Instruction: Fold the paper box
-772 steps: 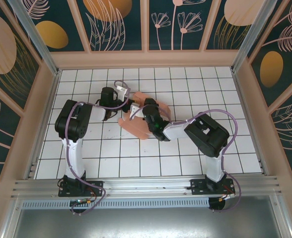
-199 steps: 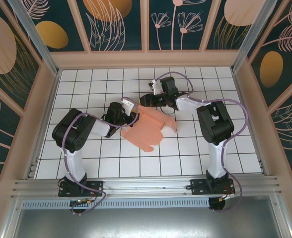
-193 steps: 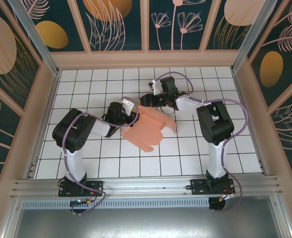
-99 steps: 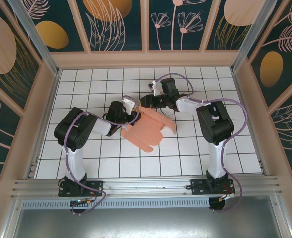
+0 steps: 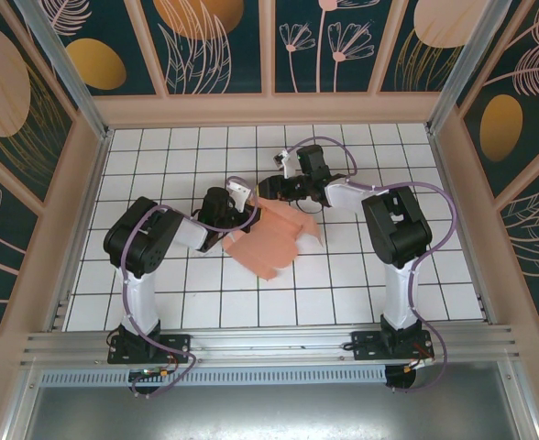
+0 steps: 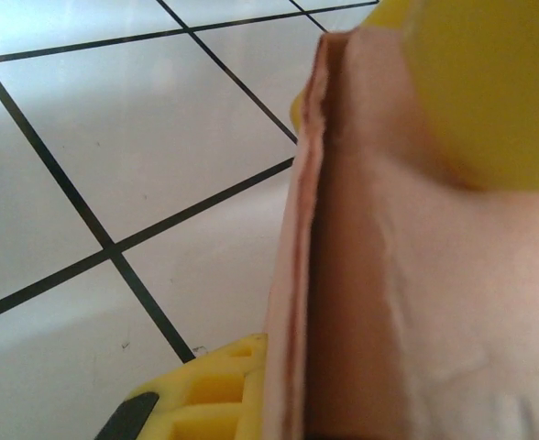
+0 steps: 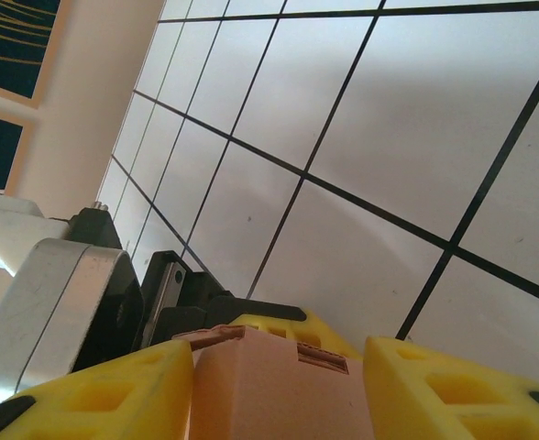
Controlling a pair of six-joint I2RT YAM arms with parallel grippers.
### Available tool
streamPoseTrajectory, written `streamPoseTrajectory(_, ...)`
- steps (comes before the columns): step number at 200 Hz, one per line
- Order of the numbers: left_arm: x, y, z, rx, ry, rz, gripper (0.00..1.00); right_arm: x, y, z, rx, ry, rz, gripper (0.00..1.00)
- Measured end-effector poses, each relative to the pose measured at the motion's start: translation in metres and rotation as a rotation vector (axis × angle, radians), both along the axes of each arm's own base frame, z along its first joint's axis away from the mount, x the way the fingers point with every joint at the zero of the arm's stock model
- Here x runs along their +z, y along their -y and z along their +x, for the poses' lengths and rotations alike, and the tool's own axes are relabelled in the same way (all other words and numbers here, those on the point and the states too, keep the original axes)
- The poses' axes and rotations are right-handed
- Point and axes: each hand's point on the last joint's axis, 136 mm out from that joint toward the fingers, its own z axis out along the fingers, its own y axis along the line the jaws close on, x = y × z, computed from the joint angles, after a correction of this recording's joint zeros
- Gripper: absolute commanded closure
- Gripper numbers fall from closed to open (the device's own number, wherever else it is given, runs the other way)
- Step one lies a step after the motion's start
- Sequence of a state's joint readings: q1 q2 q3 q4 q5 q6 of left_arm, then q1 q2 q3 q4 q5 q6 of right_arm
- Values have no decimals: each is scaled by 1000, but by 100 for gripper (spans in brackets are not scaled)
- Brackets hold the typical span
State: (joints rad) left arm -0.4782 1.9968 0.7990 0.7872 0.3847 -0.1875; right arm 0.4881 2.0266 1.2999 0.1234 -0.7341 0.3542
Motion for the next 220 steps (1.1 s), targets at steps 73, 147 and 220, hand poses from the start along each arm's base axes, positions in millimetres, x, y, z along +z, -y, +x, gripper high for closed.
streamPoseTrajectory(73,5,1,3,17,3,-27,73,-1,1,-2,1,-14,5,48)
streamPoseTrajectory(147,21,3,11,54,25,-93,97,0,0,-3,3,-30,17,48)
streamPoseTrajectory(220,19,4,11,58,19,-100,70,0,0,-4,-2,-45,23,48)
